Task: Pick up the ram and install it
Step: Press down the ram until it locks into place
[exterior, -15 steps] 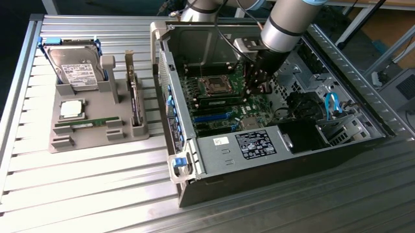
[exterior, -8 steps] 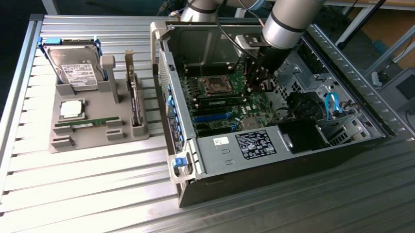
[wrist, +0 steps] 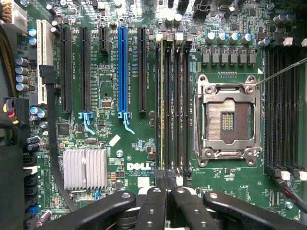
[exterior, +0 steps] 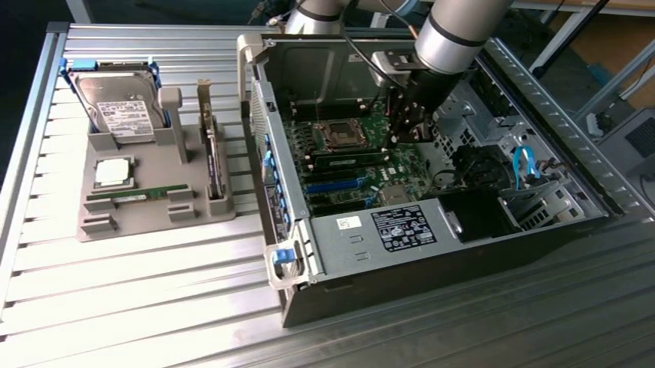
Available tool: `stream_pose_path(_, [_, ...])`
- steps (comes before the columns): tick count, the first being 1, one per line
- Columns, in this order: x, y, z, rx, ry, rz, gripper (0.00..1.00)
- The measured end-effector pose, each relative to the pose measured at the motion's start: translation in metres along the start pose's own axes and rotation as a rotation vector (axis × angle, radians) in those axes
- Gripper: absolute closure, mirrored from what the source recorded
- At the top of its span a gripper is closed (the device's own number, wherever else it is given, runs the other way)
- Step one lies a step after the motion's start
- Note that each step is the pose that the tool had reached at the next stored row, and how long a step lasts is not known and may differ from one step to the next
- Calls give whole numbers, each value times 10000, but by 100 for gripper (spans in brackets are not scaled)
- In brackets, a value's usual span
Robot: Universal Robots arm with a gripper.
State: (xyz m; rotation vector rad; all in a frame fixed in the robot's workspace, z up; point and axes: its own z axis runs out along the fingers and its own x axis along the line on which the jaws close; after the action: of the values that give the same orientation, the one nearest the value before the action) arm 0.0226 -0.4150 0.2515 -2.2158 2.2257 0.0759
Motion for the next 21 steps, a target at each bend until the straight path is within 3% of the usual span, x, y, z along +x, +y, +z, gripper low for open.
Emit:
stream_pose_path(6, [0,176,7,1,-1,1,90])
stream_pose_path(12, [1,290,10,1,0,1,90])
stream_pose_path(21, [3,632,22,8,-2,0,90])
